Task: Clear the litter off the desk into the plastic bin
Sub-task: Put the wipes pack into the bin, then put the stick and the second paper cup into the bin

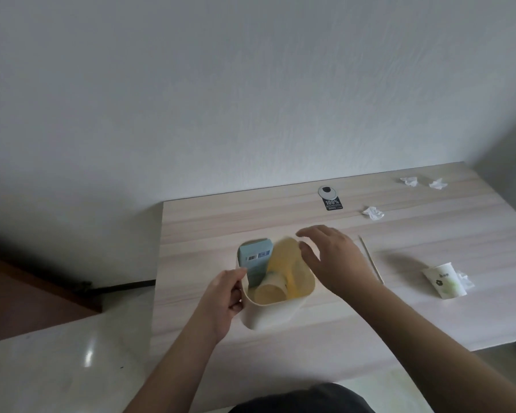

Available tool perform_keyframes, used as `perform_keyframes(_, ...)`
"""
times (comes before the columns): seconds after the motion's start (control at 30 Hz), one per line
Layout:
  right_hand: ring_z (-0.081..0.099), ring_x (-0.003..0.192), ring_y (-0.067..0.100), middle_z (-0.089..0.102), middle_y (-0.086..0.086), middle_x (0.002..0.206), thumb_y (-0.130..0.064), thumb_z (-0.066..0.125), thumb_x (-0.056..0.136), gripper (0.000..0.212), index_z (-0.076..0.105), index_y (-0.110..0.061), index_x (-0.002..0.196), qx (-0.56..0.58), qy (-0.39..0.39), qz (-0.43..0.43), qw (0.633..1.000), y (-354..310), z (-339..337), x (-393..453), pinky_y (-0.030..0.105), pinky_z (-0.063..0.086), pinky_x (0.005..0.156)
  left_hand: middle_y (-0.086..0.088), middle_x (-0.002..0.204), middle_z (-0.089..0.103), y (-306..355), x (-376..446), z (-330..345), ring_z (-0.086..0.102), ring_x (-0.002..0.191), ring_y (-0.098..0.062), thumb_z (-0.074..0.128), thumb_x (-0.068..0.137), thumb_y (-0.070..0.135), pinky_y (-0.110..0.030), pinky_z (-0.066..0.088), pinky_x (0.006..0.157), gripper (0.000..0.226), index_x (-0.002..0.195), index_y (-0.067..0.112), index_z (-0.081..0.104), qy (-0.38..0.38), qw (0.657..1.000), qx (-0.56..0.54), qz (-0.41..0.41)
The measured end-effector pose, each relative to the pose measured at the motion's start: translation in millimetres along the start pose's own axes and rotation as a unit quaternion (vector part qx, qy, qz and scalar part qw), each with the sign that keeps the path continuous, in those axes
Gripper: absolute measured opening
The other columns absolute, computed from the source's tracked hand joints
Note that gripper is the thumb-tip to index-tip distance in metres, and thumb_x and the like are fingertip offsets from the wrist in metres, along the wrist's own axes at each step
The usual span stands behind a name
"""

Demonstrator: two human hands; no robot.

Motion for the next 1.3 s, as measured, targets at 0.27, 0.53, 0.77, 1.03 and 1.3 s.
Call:
perform_keyframes(0.27,0.062,0.102,0.025,0.064,0.001,0.117,-0.025,0.056,0.093,0.023,0.065,-0.017,0.113,-0.03,0.038,0.164,0.985,76.6,-30.1,-40.4,0.035,0.049,0.079,0.002,0.054,0.033,-8.3,18.8,15.5,0.035,0.046,-0.011,0.064,0.084,0.028,-0.03,0.042,0.058,0.023,0.092,0.011,0.051,-0.045,0.999,0.012,-0.002)
perform_keyframes(0.53,0.063,0.095,0.024,0.065,0.004,0.112,-0.026,0.056,0.093,0.024,0.065,-0.017,0.113,-0.044,0.032,0.257,0.965,134.5,-36.7,-92.0,0.035,0.051,0.074,-0.002,0.062,0.036,-10.6,30.5,71.6,0.038,0.051,-0.012,0.075,0.061,0.036,-0.028,0.045,0.057,0.052,0.101,0.01,0.056,-0.103,0.993,0.042,-0.025)
perform_keyframes(0.77,0.063,0.094,0.02,0.067,-0.001,0.107,-0.028,0.055,0.093,0.024,0.063,-0.019,0.114,-0.013,0.021,0.316,0.949,198.7,-26.3,-107.2,0.028,0.043,0.07,-0.01,0.074,0.037,-15.7,28.0,126.6,0.04,0.066,-0.018,0.066,0.078,0.029,-0.033,0.036,0.064,0.036,0.108,0.014,0.053,-0.116,0.991,0.067,-0.015)
perform_keyframes(1.03,0.062,0.097,0.023,0.067,0.0,0.106,-0.029,0.052,0.092,0.029,0.061,-0.019,0.118,-0.002,-0.047,0.347,0.937,289.1,9.1,-112.4,0.028,0.043,0.07,-0.014,0.079,0.045,-27.1,37.6,165.7,0.044,0.07,-0.021,0.068,0.069,0.028,-0.033,0.039,0.064,0.032,0.09,0.009,0.055,-0.071,0.995,0.072,0.011)
perform_keyframes(1.3,0.058,0.109,0.026,0.064,0.004,0.119,-0.034,0.044,0.092,0.039,0.055,-0.02,0.127,-0.012,-0.172,0.334,0.927,339.5,59.6,-86.7,0.032,0.043,0.077,-0.005,0.075,0.07,-31.8,36.7,178.4,0.067,0.068,-0.014,0.058,0.086,0.016,-0.028,0.053,0.062,0.004,0.086,0.012,0.057,-0.048,0.997,0.017,0.052)
Point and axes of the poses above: each hand's wrist, its own x-axis towards the middle knuckle, its own z-axis out of the palm, y = z × x, the point moved 9 cm from there along x, towards the middle knuckle
